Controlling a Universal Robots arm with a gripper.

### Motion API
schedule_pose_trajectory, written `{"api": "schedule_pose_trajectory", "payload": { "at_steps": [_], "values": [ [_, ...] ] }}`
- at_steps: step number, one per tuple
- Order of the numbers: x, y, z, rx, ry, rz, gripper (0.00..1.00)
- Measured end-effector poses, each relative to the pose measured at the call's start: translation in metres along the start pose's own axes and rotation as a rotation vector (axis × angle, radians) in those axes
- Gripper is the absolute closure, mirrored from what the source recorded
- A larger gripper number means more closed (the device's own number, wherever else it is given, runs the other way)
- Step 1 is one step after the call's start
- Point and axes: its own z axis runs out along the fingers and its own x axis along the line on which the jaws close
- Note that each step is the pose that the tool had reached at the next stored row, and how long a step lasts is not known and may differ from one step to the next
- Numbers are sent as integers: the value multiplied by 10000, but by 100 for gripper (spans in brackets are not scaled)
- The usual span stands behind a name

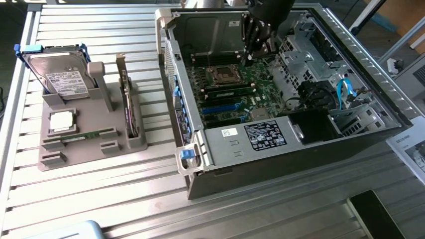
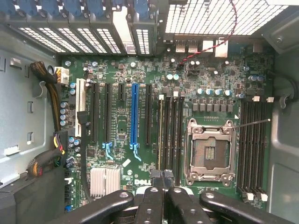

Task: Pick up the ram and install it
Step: 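Press down the ram until it locks into place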

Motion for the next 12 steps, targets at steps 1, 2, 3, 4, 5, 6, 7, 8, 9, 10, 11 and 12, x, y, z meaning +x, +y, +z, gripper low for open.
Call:
{"api": "schedule_pose_trajectory", "payload": {
  "at_steps": [1, 2, 3, 4, 5, 6, 7, 8, 9, 10, 11, 12],
  "values": [
    [0, 0, 0, 0, 0, 0, 89],
    [0, 0, 0, 0, 0, 0, 89],
    [0, 0, 0, 0, 1, 0, 89],
    [0, 0, 0, 0, 1, 0, 89],
    [0, 0, 0, -1, 1, 0, 89],
    [0, 0, 0, -1, 1, 0, 89],
    [0, 0, 0, 0, 1, 0, 89],
    [0, 0, 0, 0, 1, 0, 89],
    [0, 0, 0, 0, 0, 0, 89],
    [0, 0, 0, 0, 1, 0, 89],
    [0, 0, 0, 0, 1, 18, 89],
    [0, 0, 0, -2, 1, 92, 89]
  ]
}}
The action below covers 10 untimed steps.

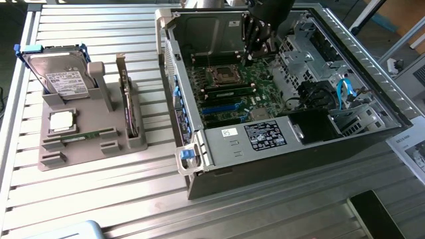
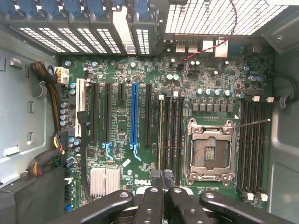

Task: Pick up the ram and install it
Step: 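Press down the ram until it locks into place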

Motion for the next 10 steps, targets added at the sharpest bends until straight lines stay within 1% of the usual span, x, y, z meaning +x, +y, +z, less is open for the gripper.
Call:
{"api": "schedule_pose_trajectory", "payload": {
  "at_steps": [1, 7, 10],
  "values": [
    [0, 0, 0, -2, 0, 81, 89],
    [0, 0, 0, -22, 3, 940, 89],
    [0, 0, 0, -39, 7, 1658, 89]
  ]
}}
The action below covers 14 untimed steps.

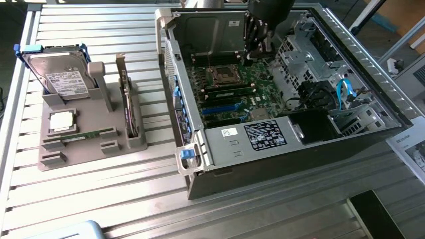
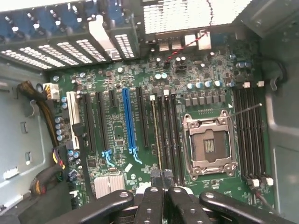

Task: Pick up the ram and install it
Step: 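Press down the ram until it locks into place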

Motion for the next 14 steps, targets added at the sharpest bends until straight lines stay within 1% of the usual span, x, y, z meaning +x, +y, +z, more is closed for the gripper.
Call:
{"api": "schedule_pose_trajectory", "payload": {
  "at_steps": [4, 6, 7, 10, 12, 14],
  "values": [
    [0, 0, 0, -31, 6, 1331, 89],
    [0, 0, 0, -44, 9, 1889, 89],
    [0, 0, 0, -47, 10, 2002, 89],
    [0, 0, 0, -64, 12, 2683, 89],
    [0, 0, 0, -71, 12, 2988, 89],
    [0, 0, 0, -81, 14, 3432, 89]
  ]
}}
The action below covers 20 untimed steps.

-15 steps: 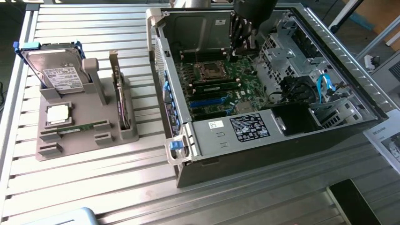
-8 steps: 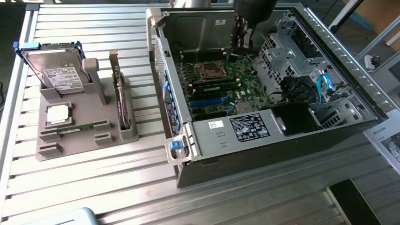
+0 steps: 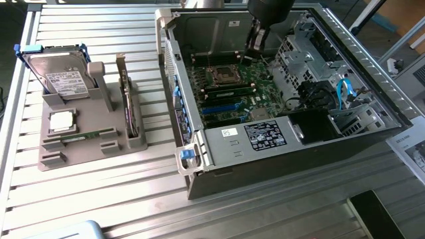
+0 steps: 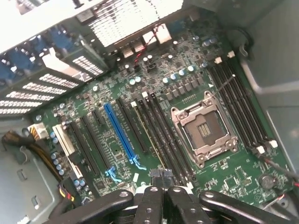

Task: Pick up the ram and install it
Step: 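Press down the ram until it locks into place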

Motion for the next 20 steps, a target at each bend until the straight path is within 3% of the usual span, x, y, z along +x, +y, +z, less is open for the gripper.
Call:
{"api": "schedule_pose_trajectory", "payload": {
  "at_steps": [20],
  "values": [
    [1, 0, 0, -58, 9, 2426, 89]
  ]
}}
